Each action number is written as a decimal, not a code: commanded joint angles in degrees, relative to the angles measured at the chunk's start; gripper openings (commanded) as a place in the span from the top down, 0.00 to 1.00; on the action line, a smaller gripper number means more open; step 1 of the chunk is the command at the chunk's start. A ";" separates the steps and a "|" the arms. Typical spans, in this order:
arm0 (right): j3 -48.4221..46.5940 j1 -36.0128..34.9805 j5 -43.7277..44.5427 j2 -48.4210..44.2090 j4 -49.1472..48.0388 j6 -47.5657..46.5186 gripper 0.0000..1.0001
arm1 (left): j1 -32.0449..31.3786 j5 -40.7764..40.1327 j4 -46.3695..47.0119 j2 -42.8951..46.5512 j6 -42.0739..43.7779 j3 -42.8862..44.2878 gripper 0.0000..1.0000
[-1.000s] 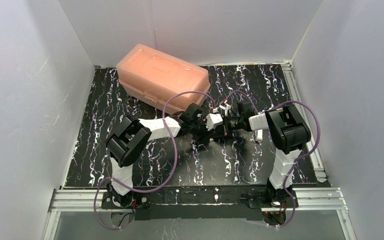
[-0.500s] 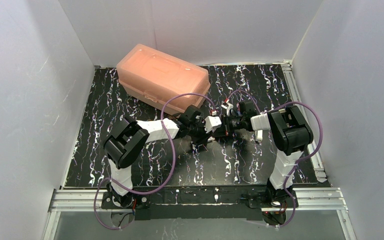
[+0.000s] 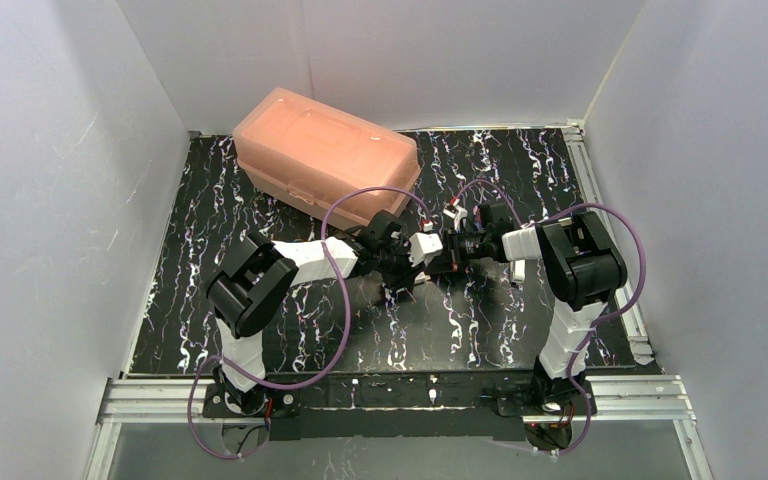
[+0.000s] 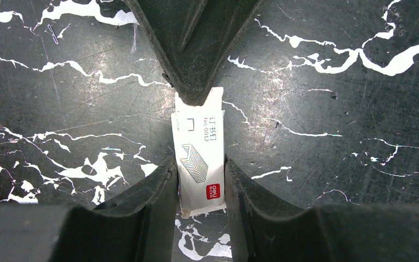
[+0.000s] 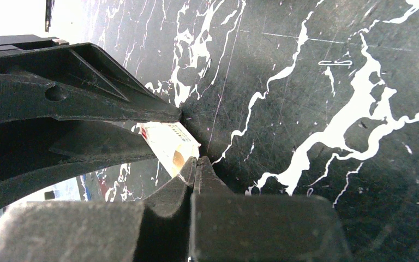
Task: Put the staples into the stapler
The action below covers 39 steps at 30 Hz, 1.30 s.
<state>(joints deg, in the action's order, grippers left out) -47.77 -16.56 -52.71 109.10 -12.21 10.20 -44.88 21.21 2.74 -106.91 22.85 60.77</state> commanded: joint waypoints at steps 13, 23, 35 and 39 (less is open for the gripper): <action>1.23 2.30 2.16 -3.14 1.48 -2.34 0.99 | -0.28 -2.48 -11.93 0.65 2.39 -3.32 0.71; 1.27 3.22 2.20 -3.27 2.09 -3.03 0.99 | -0.29 -2.56 -13.53 0.47 3.23 -2.99 0.67; 0.94 4.10 2.59 -3.65 3.66 -4.32 0.99 | -0.29 -2.47 -14.75 0.64 3.85 -3.36 0.64; 0.68 4.57 3.10 -4.00 5.35 -5.66 0.99 | -0.28 -2.06 -14.52 1.32 3.89 -3.82 0.64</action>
<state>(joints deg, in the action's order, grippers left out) -46.98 -13.04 -51.83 107.24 -9.02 7.62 -45.21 21.19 -2.02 -105.23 25.87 60.34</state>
